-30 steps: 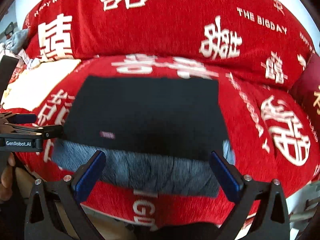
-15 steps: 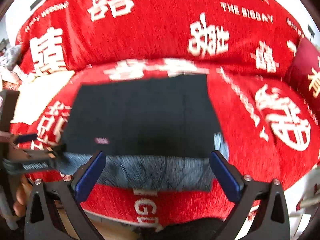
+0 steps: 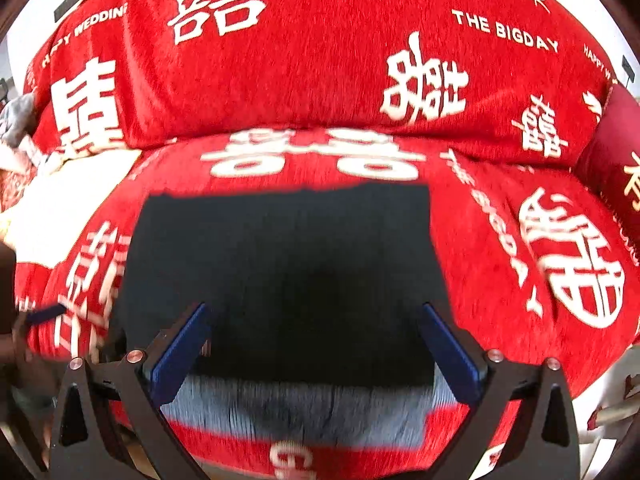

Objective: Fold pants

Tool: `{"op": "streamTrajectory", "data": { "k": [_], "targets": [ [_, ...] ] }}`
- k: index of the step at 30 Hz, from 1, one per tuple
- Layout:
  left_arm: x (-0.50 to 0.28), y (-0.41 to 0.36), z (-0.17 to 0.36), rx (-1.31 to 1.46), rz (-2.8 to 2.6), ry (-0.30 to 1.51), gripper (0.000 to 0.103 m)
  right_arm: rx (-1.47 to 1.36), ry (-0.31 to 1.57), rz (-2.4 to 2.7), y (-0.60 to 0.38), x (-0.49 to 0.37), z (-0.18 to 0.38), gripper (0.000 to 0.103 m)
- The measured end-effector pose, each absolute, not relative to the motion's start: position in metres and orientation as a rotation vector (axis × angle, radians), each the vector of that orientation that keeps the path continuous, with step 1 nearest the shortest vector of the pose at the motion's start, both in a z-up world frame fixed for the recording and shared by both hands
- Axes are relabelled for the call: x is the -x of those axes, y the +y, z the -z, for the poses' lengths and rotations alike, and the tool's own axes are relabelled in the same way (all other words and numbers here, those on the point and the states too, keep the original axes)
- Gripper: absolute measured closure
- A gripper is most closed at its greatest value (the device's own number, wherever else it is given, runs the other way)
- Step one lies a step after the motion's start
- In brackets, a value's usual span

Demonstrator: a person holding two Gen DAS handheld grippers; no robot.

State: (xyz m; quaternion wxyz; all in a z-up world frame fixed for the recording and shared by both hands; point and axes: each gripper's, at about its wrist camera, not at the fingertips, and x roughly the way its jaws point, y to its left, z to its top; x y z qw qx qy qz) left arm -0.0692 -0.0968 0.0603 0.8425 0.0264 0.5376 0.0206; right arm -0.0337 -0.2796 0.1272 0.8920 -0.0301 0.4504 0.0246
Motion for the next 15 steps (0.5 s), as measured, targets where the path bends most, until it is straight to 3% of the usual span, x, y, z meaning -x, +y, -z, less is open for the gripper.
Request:
{"op": "streamTrajectory", "data": {
  "k": [9, 15],
  "targets": [
    [0.070, -0.095, -0.060, -0.070, -0.027, 1.112, 0.000, 0.045, 1.094, 0.043, -0.284, -0.050, -0.079, 0.000],
    [0.069, -0.100, -0.077, -0.120, -0.013, 1.079, 0.000, 0.048, 1.019, 0.044, -0.288, -0.042, -0.072, 0.000]
  ]
}}
